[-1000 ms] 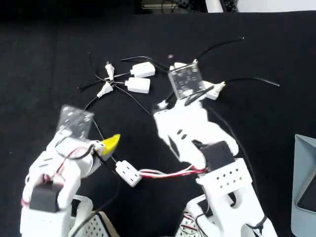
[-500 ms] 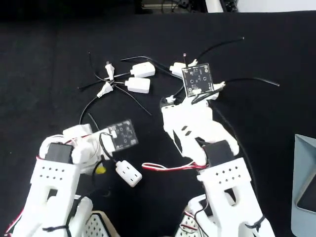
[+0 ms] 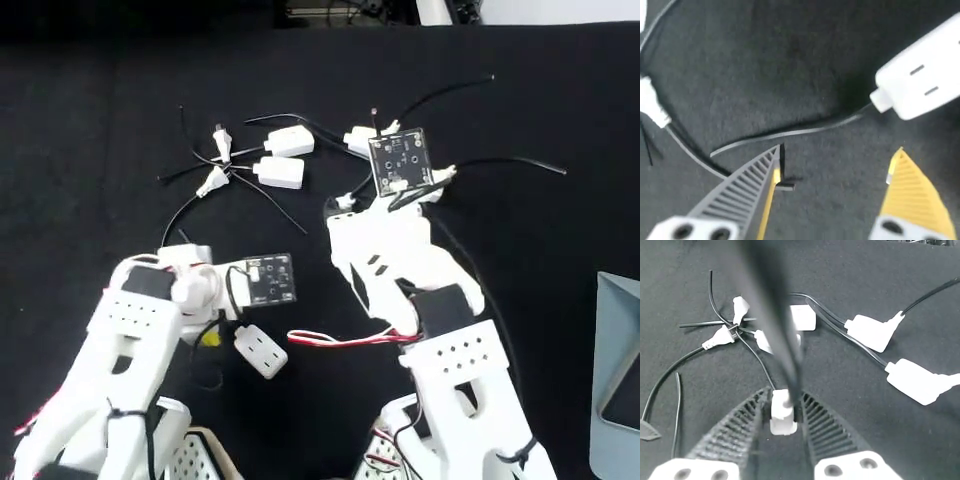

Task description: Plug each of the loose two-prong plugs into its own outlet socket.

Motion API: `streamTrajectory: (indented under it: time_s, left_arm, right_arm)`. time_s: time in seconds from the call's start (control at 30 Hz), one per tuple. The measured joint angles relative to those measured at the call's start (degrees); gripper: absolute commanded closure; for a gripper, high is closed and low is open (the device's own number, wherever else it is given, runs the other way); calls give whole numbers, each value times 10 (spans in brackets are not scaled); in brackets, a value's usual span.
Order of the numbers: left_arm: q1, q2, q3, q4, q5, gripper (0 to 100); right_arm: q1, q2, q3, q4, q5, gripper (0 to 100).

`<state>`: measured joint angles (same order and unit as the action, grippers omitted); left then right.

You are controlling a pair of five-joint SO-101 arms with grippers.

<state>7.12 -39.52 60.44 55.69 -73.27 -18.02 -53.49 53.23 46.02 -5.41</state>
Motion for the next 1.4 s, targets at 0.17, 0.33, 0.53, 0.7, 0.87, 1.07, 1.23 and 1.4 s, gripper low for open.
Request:
streamTrajectory:
  time_s: [0.17, 0.33, 0.53, 0.7, 0.87, 1.07, 1.23, 1.4]
  left_arm:
    - [28, 58, 0, -40, 0, 669]
    - [30, 126, 0, -103, 0, 734]
    - [36, 190, -1, -132, -1, 902]
    - [37, 210, 0, -133, -1, 955]
    - [31, 207, 13, -142, -1, 972]
    - [11, 207, 25, -149, -1, 972]
    - [11, 174, 19, -104, -2, 972]
    - [-1, 59, 14, 27, 19, 972]
  right_arm:
    - [0, 0, 0, 0, 0, 986]
    - [0, 0, 3, 0, 0, 986]
    - [0, 0, 7, 0, 0, 986]
    - [0, 0, 7, 0, 0, 986]
    - [0, 0, 7, 0, 0, 986]
    - [0, 0, 7, 0, 0, 986]
    - [0, 0, 7, 0, 0, 986]
    - [0, 0, 7, 0, 0, 986]
